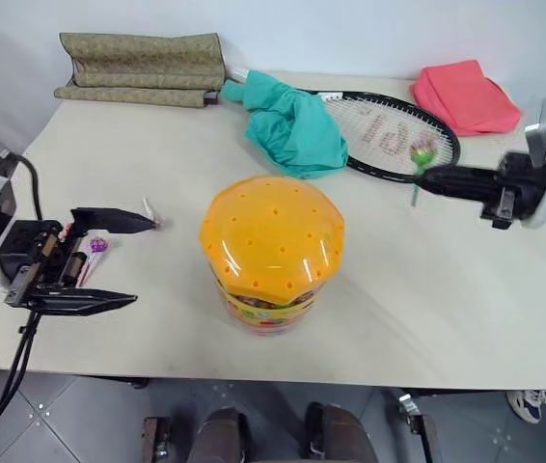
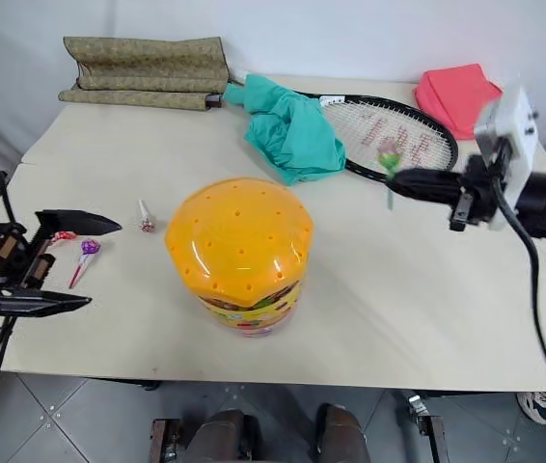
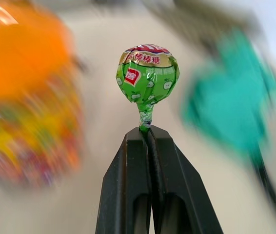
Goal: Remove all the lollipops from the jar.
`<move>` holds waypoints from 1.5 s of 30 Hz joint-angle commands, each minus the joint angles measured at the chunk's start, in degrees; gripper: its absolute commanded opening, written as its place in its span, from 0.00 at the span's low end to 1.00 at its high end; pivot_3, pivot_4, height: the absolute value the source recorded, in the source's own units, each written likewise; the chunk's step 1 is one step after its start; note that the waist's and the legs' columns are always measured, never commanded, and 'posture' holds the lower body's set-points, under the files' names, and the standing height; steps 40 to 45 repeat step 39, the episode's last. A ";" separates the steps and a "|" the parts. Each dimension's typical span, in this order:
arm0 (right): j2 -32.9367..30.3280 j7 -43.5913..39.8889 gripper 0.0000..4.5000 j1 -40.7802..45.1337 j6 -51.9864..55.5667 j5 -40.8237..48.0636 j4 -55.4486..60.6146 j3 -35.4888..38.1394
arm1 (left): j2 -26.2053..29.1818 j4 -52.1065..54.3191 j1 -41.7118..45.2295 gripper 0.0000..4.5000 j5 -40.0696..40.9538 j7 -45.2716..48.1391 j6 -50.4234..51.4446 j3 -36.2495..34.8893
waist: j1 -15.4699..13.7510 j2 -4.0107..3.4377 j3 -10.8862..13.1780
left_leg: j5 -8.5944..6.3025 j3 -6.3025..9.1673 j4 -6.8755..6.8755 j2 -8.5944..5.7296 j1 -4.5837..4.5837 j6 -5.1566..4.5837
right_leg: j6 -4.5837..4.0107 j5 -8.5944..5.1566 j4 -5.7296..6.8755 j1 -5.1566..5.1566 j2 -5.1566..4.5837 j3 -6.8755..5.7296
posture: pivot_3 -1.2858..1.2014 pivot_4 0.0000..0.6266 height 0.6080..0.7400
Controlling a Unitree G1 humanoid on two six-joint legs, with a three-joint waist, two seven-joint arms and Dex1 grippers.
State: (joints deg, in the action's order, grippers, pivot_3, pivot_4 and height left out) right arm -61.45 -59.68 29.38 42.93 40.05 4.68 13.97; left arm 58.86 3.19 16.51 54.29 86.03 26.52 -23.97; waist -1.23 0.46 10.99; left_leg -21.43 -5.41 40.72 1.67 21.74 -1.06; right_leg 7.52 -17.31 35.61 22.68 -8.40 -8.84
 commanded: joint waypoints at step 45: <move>15.37 7.26 0.99 -33.03 -4.26 -1.83 29.13 4.65 | -16.42 8.06 -20.35 1.00 -9.68 -23.58 0.01 -3.41 | -0.12 -0.46 0.26 | 0.00 0.11 -0.28 0.01 -0.42 0.02 | 0.01 0.01 -0.04 -0.11 0.00 0.43 | 0.52 0.24 1.00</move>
